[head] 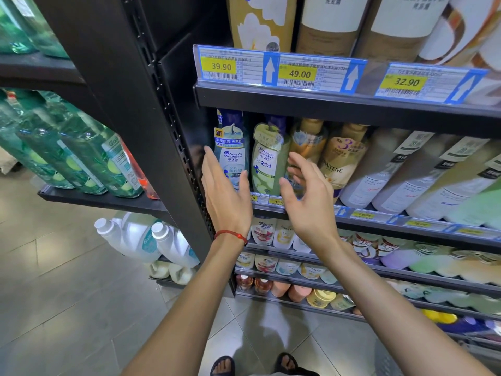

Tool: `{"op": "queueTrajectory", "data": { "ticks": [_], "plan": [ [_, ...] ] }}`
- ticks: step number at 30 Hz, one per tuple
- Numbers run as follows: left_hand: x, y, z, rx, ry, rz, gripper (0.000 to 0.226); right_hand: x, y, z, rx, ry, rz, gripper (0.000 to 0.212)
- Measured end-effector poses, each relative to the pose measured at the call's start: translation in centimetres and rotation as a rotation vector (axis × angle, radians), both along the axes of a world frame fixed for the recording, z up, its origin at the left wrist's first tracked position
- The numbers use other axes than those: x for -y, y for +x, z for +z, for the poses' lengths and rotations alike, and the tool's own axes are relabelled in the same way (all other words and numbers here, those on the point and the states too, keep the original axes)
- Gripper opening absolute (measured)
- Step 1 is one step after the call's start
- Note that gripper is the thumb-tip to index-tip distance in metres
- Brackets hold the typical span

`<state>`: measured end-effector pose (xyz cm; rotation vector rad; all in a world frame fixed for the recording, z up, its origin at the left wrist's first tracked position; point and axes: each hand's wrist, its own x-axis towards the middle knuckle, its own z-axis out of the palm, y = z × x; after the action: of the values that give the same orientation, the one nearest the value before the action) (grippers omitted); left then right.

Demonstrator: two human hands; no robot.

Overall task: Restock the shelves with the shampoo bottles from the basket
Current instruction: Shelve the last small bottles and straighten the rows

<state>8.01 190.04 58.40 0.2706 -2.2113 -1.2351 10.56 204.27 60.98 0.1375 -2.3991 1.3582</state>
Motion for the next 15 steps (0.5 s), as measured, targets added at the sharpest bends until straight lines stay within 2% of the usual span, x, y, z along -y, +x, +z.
{"op": "queueTrajectory", "data": {
  "ticks": [3, 5, 7, 9, 15],
  "plan": [
    [-0.3, 1.5, 0.4, -0.185, 0.023, -0.048, 0.061, -0.1, 0.1, 0.3, -0.012, -0.032, 0.019, 0.047],
    [-0.5, 2.5, 0.6, -0.279, -0.003, -0.156, 0.046, -0.2, 0.0, 0.7, -0.007, -0.077, 0.028, 0.044],
    [-0.8, 2.8, 1.4, -0.256, 0.018, -0.282, 0.042, -0.3, -0.2, 1.2, 0.015, -0.151, 0.052, 0.042],
    [-1.1, 2.4, 2.4, -0.176, 0.068, -0.363, 0.048, -0.5, -0.3, 1.6, 0.055, -0.216, 0.083, 0.042],
    [-0.9, 1.6, 4.1, -0.059, -0.002, -0.412, 0.061, -0.4, 0.0, 2.2, 0.1, -0.259, 0.072, 0.043]
  ]
}}
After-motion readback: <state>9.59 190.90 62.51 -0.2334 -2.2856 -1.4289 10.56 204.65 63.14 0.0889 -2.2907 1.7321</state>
